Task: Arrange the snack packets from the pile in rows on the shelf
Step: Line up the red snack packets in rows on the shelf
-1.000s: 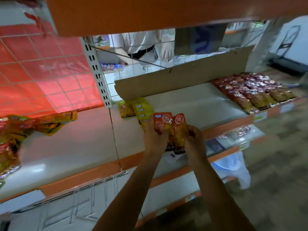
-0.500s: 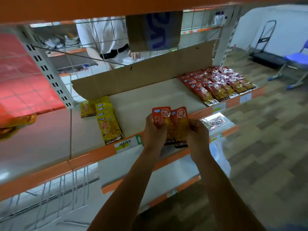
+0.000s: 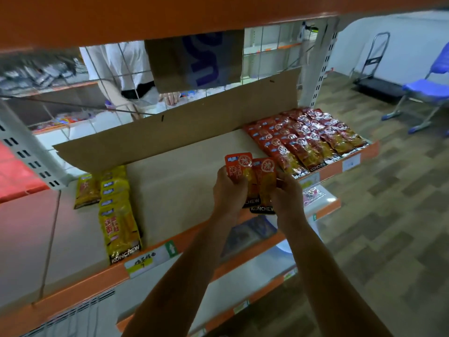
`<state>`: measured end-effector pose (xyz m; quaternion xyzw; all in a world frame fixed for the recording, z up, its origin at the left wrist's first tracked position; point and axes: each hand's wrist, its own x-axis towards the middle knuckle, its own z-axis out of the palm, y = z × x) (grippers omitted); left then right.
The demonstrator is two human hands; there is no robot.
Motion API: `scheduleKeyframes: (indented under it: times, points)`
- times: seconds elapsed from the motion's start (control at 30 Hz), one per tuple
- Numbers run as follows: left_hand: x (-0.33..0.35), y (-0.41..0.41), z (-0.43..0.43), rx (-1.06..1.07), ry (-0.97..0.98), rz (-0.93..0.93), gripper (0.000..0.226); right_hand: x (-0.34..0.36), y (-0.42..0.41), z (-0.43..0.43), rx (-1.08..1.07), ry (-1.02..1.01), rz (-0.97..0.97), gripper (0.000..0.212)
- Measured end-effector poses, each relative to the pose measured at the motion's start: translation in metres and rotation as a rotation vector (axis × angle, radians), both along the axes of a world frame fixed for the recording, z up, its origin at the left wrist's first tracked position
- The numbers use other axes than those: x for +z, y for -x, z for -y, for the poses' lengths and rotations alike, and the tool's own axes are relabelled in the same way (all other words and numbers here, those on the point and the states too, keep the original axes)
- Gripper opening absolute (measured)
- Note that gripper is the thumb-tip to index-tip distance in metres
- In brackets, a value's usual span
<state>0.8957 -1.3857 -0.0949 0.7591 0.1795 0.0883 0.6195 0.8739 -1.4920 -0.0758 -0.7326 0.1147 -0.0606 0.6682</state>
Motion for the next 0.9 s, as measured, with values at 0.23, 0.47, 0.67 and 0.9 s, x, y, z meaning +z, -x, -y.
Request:
scheduleKeyframes:
  times: [0.23, 0.47, 0.67, 0.9]
  points:
    - [-0.004, -0.047, -0.001, -0.006, -0.001, 0.02, 0.059, -0.006, -0.052, 0.006, -0.011, -0.05, -0.022, 0.028]
    - [-0.005, -0.085, 0.01, 0.08, 0.04, -0.025, 0.053, -0.017, -0.104, 0.02, 0.036, 0.024, 0.009, 0.033]
    - [0.003, -0.124, 0.016, 0.174, -0.11, -0.03, 0.04, -0.014, -0.157, 0.038, 0.061, 0.076, 0.042, 0.029]
    - [-0.003, -0.164, 0.024, 0.173, -0.254, -0.14, 0.063, -0.011, -0.201, 0.051, 0.153, 0.077, 0.023, 0.026]
